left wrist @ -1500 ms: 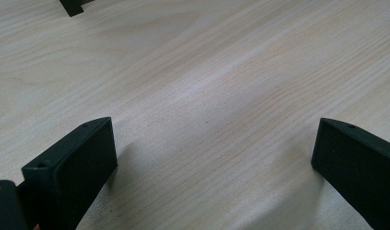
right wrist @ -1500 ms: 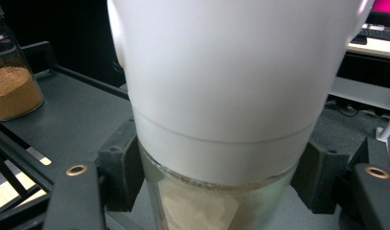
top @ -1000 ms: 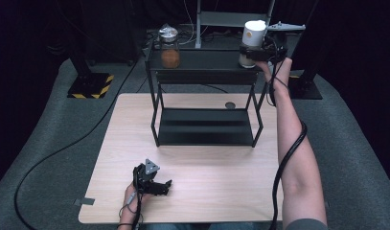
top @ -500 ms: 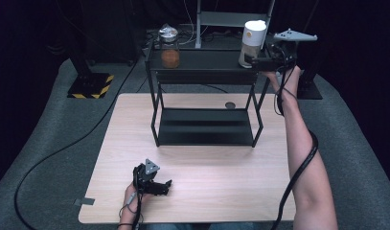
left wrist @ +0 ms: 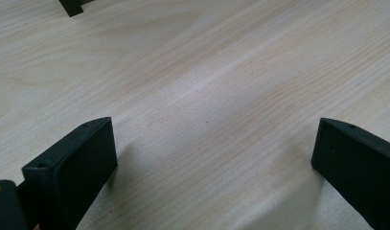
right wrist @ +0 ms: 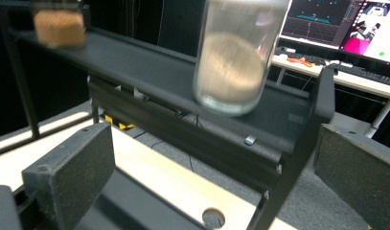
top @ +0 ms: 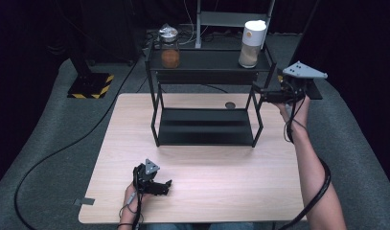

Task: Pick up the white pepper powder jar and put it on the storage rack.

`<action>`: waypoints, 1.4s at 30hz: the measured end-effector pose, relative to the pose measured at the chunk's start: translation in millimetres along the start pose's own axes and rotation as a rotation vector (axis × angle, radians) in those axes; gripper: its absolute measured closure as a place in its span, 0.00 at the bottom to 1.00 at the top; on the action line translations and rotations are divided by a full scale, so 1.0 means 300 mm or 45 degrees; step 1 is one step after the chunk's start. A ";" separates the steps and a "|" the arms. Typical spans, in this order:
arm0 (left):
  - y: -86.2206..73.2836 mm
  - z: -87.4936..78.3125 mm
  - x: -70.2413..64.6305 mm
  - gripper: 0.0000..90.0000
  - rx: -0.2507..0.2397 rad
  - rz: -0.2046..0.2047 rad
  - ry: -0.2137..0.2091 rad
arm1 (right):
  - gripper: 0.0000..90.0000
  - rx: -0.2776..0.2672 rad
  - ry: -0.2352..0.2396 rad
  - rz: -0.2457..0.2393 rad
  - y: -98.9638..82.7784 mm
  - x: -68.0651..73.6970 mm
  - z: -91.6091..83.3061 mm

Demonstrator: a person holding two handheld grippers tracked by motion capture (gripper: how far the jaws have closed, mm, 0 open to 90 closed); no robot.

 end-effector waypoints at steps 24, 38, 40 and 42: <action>0.000 0.001 -0.001 0.01 -0.001 -0.002 0.001 | 0.00 0.204 -0.025 0.094 -0.532 0.169 -0.116; 0.001 0.001 -0.001 0.01 0.000 -0.002 0.002 | 0.00 0.392 0.016 0.224 -0.787 0.257 -0.136; 0.001 0.001 -0.002 0.01 -0.001 -0.005 0.002 | 0.00 0.383 0.011 0.210 -0.785 0.264 -0.142; 0.001 0.001 -0.002 0.01 0.000 -0.003 0.003 | 0.00 0.385 0.017 0.211 -0.790 0.263 -0.141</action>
Point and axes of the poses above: each handheld gripper's, and its own axes: z roughly forward along the jaws, y roughly out of its top, x roughly to its left, the point moved 2 cm from there along z, roughly forward along the jaws, and after that the axes turned 7 degrees about x, right-handed, at the moved point
